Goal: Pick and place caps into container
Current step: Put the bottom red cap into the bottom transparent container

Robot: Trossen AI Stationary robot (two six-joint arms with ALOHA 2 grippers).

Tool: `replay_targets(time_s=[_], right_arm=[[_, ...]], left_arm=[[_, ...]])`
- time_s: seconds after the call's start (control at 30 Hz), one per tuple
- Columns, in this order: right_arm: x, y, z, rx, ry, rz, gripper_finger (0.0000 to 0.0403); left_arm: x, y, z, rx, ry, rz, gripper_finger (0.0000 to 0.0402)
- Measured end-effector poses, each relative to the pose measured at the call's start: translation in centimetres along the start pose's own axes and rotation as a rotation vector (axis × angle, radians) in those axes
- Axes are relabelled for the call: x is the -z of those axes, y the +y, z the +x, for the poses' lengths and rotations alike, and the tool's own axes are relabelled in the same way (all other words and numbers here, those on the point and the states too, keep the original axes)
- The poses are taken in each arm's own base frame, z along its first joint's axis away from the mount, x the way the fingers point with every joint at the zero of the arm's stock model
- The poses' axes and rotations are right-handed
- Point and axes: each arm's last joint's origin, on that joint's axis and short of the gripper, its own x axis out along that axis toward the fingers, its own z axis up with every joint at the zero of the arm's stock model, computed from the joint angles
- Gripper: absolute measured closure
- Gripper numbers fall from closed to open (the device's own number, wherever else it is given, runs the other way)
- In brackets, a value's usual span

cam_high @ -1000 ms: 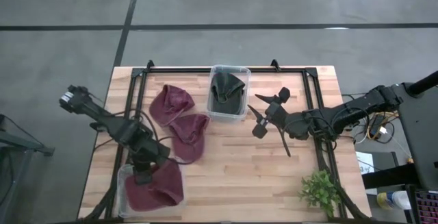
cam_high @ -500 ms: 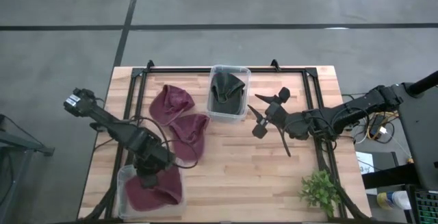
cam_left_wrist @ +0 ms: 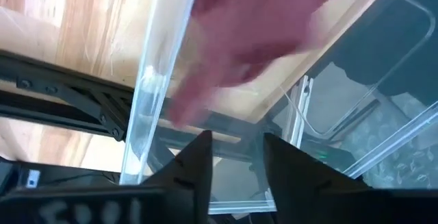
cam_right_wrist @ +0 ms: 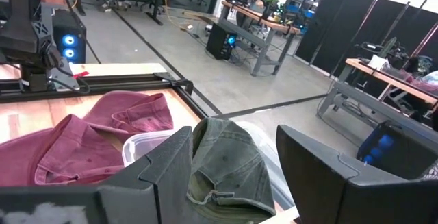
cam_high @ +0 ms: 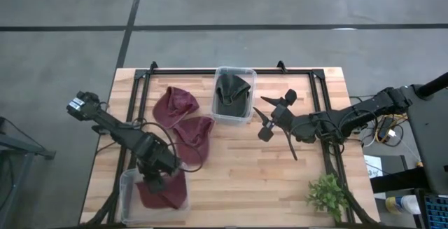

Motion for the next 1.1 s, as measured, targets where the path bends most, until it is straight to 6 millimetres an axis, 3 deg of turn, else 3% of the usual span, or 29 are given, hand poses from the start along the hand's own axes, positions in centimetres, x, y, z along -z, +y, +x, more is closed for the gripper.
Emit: replay_targets(time_s=[0.2,0.57,0.93,1.1], right_arm=[[0.1,0.0,0.0,-0.002,0.001,-0.002,0.0195],[0.0,0.7,-0.1,-0.236,0.0,0.037,0.0195],[0.1,1.5,-0.4,-0.548,0.046,0.197,0.0195],[1.0,1.7,-0.4,-0.571,0.091,0.244,0.0195]], left_arm=[[0.4,0.3,-0.3,0.016,0.034,-0.034,0.0238],[0.5,0.5,-0.8,0.02,0.014,0.025,0.0235],[0.4,0.0,-3.7,0.071,-0.109,0.177,0.0235],[-0.2,0.4,-4.8,0.056,-0.174,0.21,0.0235]])
